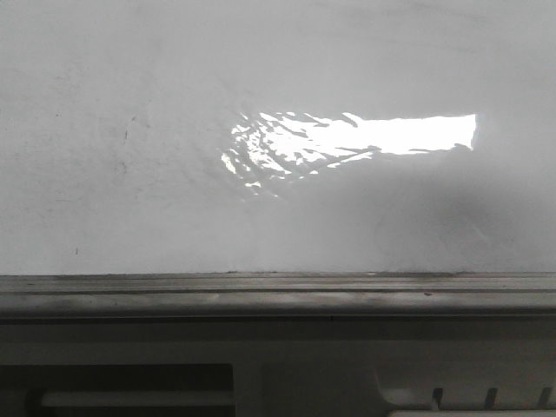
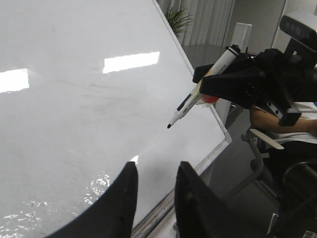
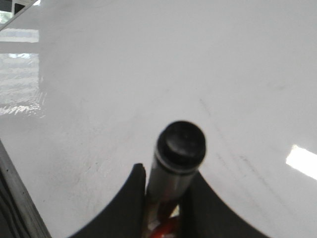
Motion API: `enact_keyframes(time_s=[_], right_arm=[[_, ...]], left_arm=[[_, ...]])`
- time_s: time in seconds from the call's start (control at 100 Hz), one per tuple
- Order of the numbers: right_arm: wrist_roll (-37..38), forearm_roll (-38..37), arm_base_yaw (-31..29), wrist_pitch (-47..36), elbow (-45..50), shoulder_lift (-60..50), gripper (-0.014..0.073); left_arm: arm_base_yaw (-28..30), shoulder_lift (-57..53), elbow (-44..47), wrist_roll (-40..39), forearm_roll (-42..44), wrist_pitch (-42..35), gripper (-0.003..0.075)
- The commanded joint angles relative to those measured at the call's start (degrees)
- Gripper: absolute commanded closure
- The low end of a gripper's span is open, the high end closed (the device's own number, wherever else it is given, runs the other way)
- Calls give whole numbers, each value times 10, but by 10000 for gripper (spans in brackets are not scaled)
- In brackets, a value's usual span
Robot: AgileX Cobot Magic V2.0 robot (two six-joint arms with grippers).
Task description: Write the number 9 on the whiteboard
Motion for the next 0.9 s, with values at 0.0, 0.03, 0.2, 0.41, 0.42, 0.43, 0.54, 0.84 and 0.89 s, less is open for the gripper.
enact_keyframes(time_s=[0.0,0.03,0.2,0.41,0.42,0.43,0.54,0.84,0.89], right_arm=[[-7,-2,1,-69,-5,10,643],[-7,-2,1,-67,-5,16,643],[-7,-2,1,-119,-5,59,643],[-7,-2,1,-157,-5,115,643],[-7,-2,1,-159,-5,117,643],[-7,-2,1,-159,-5,118,643],[-7,0,1,-184,-5,146,643],[-6,19,1,-209,-5,221,645],[8,19,1,-209,-7,228,645]], left_arm=[[-3,4,-10,-7,-20,-25,566],[-3,4,-7,-7,-20,-26,566],[-3,4,6,-7,-20,-27,566],[-3,4,17,-7,-24,-26,566],[-3,4,17,-7,-24,-26,566],[-3,4,17,-7,-24,-26,566],[-3,4,17,-7,-24,-24,566],[-3,4,17,-7,-24,-23,566],[-3,4,17,-7,-24,-22,566]])
